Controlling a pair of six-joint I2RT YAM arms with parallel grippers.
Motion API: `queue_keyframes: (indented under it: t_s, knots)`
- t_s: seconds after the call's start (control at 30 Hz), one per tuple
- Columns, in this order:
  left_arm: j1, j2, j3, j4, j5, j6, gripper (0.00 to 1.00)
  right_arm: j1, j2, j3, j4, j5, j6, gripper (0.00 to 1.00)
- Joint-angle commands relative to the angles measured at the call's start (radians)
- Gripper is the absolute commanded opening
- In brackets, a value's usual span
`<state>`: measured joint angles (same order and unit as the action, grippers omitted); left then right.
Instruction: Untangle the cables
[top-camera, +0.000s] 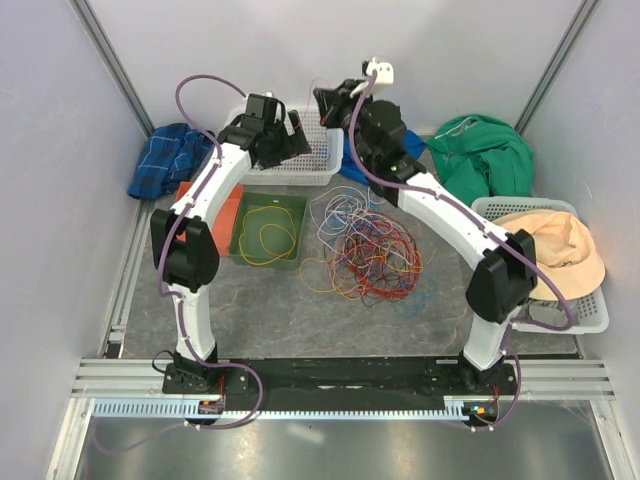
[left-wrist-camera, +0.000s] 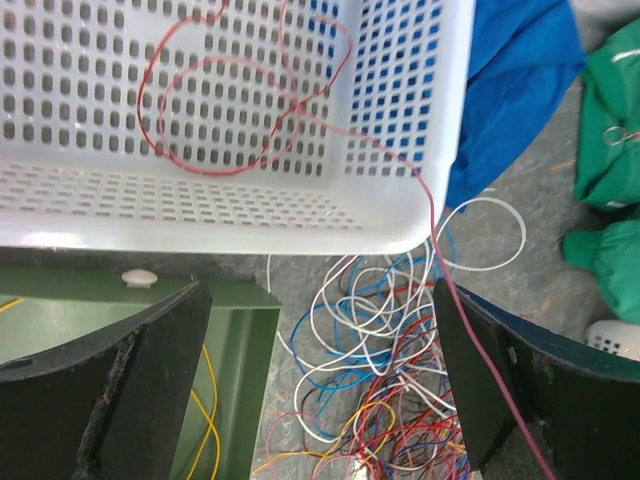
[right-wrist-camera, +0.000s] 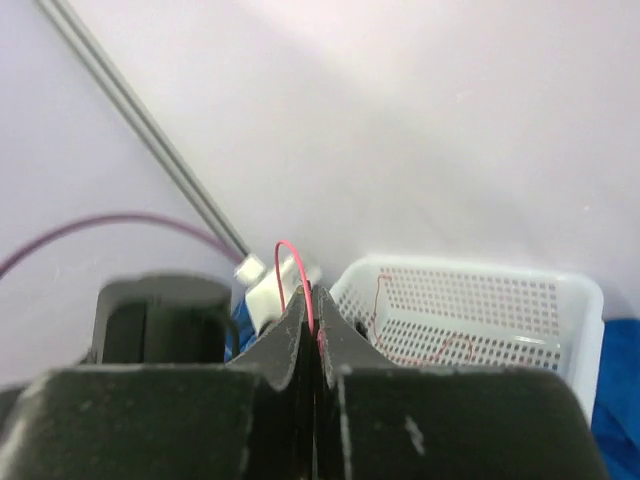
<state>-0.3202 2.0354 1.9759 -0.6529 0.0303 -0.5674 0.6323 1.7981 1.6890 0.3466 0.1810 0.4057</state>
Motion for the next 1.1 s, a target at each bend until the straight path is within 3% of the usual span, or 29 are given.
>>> queue_keyframes:
  t_s: [0.0, 0.2, 0.37, 0.67, 0.83, 0.87, 0.9, 0.93, 1.0, 1.03, 1.07]
  knots:
    - [-0.002, -0.001, -0.035, 0.032, 0.008, 0.034, 1.00, -0.048, 0.151, 0.221, -0.138, -0.028, 0.016, 0.00]
    - [-0.003, -0.026, -0.066, 0.050, 0.046, 0.008, 1.00, -0.111, 0.435, 0.623, -0.274, -0.058, 0.042, 0.00]
    - [-0.005, -0.081, -0.130, 0.061, 0.053, 0.011, 1.00, -0.149, 0.633, 0.848, -0.262, -0.048, 0.056, 0.00]
    - [-0.003, -0.175, -0.224, 0.101, 0.013, -0.003, 1.00, -0.161, 0.710, 0.785, -0.227, -0.074, 0.027, 0.00]
    - [-0.003, -0.225, -0.276, 0.128, -0.027, -0.026, 1.00, -0.155, 0.799, 0.837, -0.248, -0.120, 0.056, 0.01]
    - [-0.002, -0.243, -0.285, 0.134, -0.026, -0.028, 1.00, -0.152, 0.808, 0.853, -0.256, -0.136, 0.050, 0.08]
    - [-0.003, -0.251, -0.296, 0.148, -0.026, -0.034, 1.00, -0.148, 0.814, 0.853, -0.259, -0.140, 0.041, 0.22]
    - [-0.003, -0.259, -0.310, 0.154, -0.027, -0.037, 1.00, -0.132, 0.811, 0.853, -0.264, -0.138, 0.013, 0.51]
    - [-0.003, -0.276, -0.316, 0.165, -0.026, -0.042, 1.00, -0.118, 0.790, 0.836, -0.276, -0.124, -0.010, 0.73]
    - [-0.003, -0.277, -0.315, 0.165, -0.024, -0.042, 1.00, -0.108, 0.776, 0.822, -0.276, -0.115, -0.019, 0.90]
    - [-0.003, -0.279, -0.315, 0.165, -0.021, -0.043, 1.00, -0.105, 0.762, 0.789, -0.274, -0.101, -0.021, 0.96]
